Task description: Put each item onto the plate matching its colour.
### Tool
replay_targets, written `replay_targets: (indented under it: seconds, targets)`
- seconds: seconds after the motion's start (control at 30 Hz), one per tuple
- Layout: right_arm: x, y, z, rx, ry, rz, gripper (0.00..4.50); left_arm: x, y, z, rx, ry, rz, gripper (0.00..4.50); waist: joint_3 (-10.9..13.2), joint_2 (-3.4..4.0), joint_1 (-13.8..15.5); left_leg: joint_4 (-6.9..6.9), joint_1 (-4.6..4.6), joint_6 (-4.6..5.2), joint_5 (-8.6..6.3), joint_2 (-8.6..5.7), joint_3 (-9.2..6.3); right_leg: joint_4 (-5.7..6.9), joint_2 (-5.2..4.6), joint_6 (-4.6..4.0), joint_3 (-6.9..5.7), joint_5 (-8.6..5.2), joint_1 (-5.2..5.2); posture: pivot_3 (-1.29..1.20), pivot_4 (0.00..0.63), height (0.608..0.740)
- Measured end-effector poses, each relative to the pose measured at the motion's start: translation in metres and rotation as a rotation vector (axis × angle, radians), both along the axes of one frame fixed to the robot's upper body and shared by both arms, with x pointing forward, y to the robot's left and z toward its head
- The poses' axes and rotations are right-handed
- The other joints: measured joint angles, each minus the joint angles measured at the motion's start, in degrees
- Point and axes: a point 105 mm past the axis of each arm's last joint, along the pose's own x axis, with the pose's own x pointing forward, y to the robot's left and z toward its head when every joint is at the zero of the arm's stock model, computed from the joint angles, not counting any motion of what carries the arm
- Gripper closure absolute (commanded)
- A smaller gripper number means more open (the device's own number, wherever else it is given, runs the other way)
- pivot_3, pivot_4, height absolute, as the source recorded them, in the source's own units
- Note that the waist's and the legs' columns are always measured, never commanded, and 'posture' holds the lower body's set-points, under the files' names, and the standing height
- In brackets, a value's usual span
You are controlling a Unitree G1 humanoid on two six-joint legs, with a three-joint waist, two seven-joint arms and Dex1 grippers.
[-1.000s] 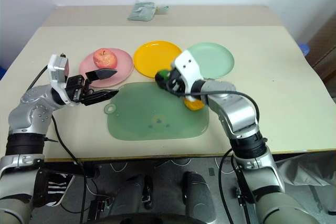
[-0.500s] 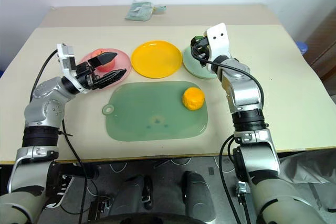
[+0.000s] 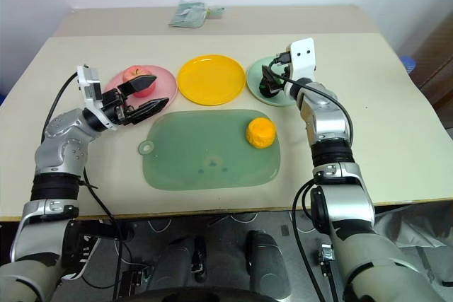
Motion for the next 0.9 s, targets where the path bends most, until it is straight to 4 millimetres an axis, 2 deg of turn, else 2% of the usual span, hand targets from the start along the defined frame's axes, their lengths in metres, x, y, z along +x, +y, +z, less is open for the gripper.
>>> replay_targets:
  seconds: [0.1,0.2,0.3,0.43,0.53,0.63,0.8,0.9]
  targets:
    - [-0.012,0.003,0.009,-0.001,-0.027,0.079,0.04,-0.007,0.003,-0.007,0.025,0.029,-0.033,0.0,0.0,0.0,0.0,-0.02,0.0,0.0,0.0,0.01,-0.01,-0.01,0.0,0.0,0.0,0.0,0.0,0.0,0.15,0.74]
    - [-0.041,0.009,0.009,-0.027,-0.007,0.238,0.04,-0.017,0.007,-0.011,0.037,0.076,-0.082,0.0,0.0,0.0,0.5,-0.04,-0.02,0.0,0.0,0.02,-0.07,-0.01,-0.01,0.0,-0.01,-0.01,0.01,0.0,0.15,0.74]
    - [-0.077,0.014,-0.006,-0.096,0.079,0.382,0.04,-0.025,0.009,-0.007,0.033,0.104,-0.137,0.0,0.0,0.0,0.6,0.0,-0.02,0.0,-0.01,0.01,-0.07,-0.05,-0.06,-0.01,-0.01,-0.01,0.03,0.0,0.15,0.74]
    - [-0.106,0.013,-0.021,-0.158,0.173,0.461,0.04,-0.03,0.005,-0.006,0.051,0.122,-0.185,0.0,0.0,-0.01,0.3,0.07,0.03,0.0,0.0,0.03,-0.03,-0.04,-0.03,-0.18,0.0,-0.1,0.03,0.0,0.15,0.74]
    - [-0.127,0.015,-0.04,-0.195,0.256,0.515,0.04,-0.032,0.006,-0.007,0.064,0.135,-0.199,0.0,0.0,-0.01,0.3,0.02,0.02,0.0,-0.01,0.04,-0.06,-0.05,0.01,-0.19,-0.01,-0.12,0.01,0.0,0.15,0.74]
    - [-0.132,0.02,-0.059,-0.226,0.314,0.531,0.04,-0.032,0.004,-0.007,0.068,0.138,-0.206,0.0,0.0,-0.01,0.3,0.04,0.03,0.0,-0.01,0.03,-0.03,-0.05,0.0,-0.2,0.0,-0.12,0.01,0.0,0.15,0.74]
    - [-0.121,0.013,-0.081,-0.256,0.365,0.464,0.04,-0.032,0.003,-0.006,0.068,0.138,-0.204,0.0,0.0,-0.02,0.5,0.05,0.0,0.0,-0.01,0.0,-0.04,-0.06,-0.03,-0.2,0.0,-0.12,0.02,0.0,0.15,0.74]
    - [-0.116,0.011,-0.088,-0.227,0.389,0.444,0.77,-0.031,0.002,-0.005,0.067,0.134,-0.199,0.0,0.0,-0.02,0.5,0.06,-0.01,0.0,-0.01,0.0,-0.04,-0.07,-0.03,-0.17,0.0,-0.1,0.02,0.0,0.15,0.74]
